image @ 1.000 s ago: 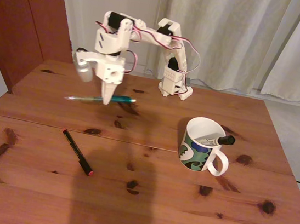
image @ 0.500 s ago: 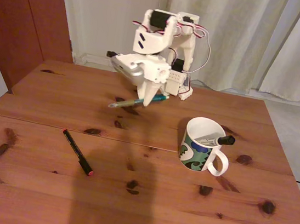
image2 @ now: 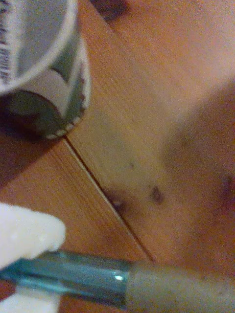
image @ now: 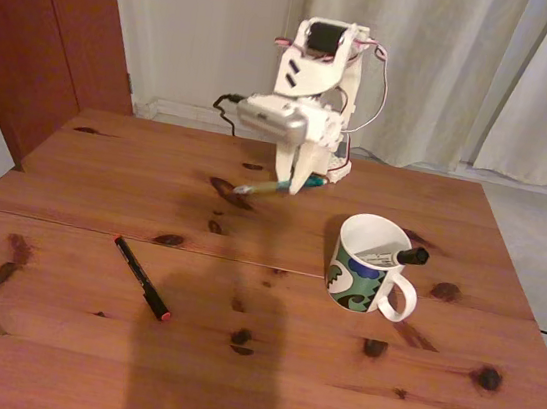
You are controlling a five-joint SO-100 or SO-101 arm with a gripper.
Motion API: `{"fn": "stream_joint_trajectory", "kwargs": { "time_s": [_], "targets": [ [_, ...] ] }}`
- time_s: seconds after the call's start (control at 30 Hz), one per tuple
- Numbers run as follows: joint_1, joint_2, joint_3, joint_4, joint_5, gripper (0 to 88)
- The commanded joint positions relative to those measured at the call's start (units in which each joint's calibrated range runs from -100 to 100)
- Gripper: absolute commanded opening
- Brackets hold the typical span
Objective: Clean up the desk and place the pens and markers into the cup
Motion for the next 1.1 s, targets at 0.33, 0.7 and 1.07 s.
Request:
{"fn": "stream_joint_trajectory", "kwargs": {
  "time_s": [0.33,0.7,1.07],
  "targets": [
    [-7.7,-22.0,9.6,-1.4,4.3,0.8],
    [-11.8,-34.9,25.3,-22.7,3.7,0.6],
    [-14.3,-38.8,44.9,-51.1,3.7,0.6]
  ]
}}
